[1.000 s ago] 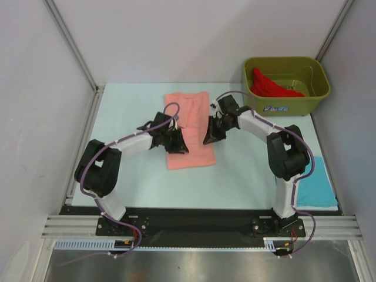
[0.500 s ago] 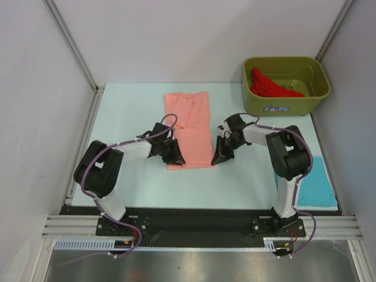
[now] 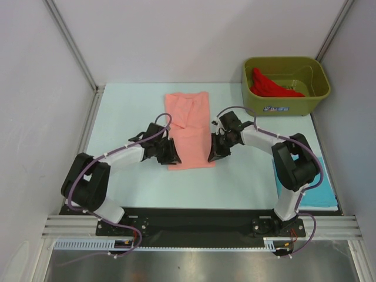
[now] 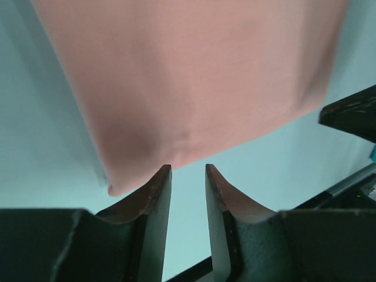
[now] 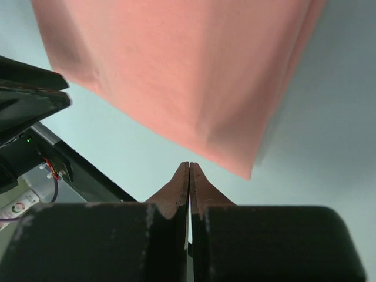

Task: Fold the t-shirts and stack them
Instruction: Fold the tshirt

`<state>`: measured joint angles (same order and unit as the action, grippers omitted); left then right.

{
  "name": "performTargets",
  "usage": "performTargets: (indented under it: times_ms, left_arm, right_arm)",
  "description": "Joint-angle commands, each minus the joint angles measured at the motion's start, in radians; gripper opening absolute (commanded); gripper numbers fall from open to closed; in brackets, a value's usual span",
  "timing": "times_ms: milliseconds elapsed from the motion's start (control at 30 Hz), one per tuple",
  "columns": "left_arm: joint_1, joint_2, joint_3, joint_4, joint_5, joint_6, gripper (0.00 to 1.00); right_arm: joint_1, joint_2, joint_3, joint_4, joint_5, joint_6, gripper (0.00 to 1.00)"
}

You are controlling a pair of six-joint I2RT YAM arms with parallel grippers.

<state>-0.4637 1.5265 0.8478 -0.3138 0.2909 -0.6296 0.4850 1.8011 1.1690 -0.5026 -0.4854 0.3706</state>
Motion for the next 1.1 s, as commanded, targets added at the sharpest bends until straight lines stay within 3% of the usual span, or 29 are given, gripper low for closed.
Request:
performTargets:
  times_ms: [0, 133, 267, 433, 567, 733, 900, 1067]
  left_arm:
    - [0.019, 0.082, -0.055, 0.048, -0.013, -0.004, 0.34]
    - [0.051, 0.110, -0.151, 0.102, -0.027, -0.016, 0.33]
    - [0.050, 0.055, -0.184, 0.053, -0.048, 0.002, 0.33]
    - [0.048, -0.185, -0.170, -0.057, -0.055, 0.021, 0.38]
    - [0.054, -0.275, -0.115, -0.101, -0.041, 0.034, 0.44]
    - [0.062, -0.157, -0.047, 0.063, 0.082, 0.010, 0.38]
    - [0.105, 0.093, -0.003, 0.362, 0.175, -0.042, 0.31]
    - [0.132, 0.266, 0.184, 0.368, 0.172, -0.006, 0.24]
  right_arm:
    - [-0.005, 0.082, -0.012, 0.075, -0.036, 0.028, 0.02]
    - [-0.035, 0.090, -0.077, 0.084, -0.019, 0.004, 0.02]
    - [-0.065, 0.009, -0.156, 0.069, -0.009, -0.012, 0.02]
    - [-0.065, -0.121, -0.218, 0.032, -0.004, -0.010, 0.04]
    - [-0.069, -0.190, -0.226, 0.074, -0.012, 0.014, 0.07]
    - [-0.062, -0.097, -0.118, 0.222, -0.131, 0.089, 0.16]
    - [-0.039, 0.073, -0.002, 0.493, -0.232, 0.292, 0.18]
    - [-0.026, 0.273, 0.115, 0.761, -0.294, 0.487, 0.13]
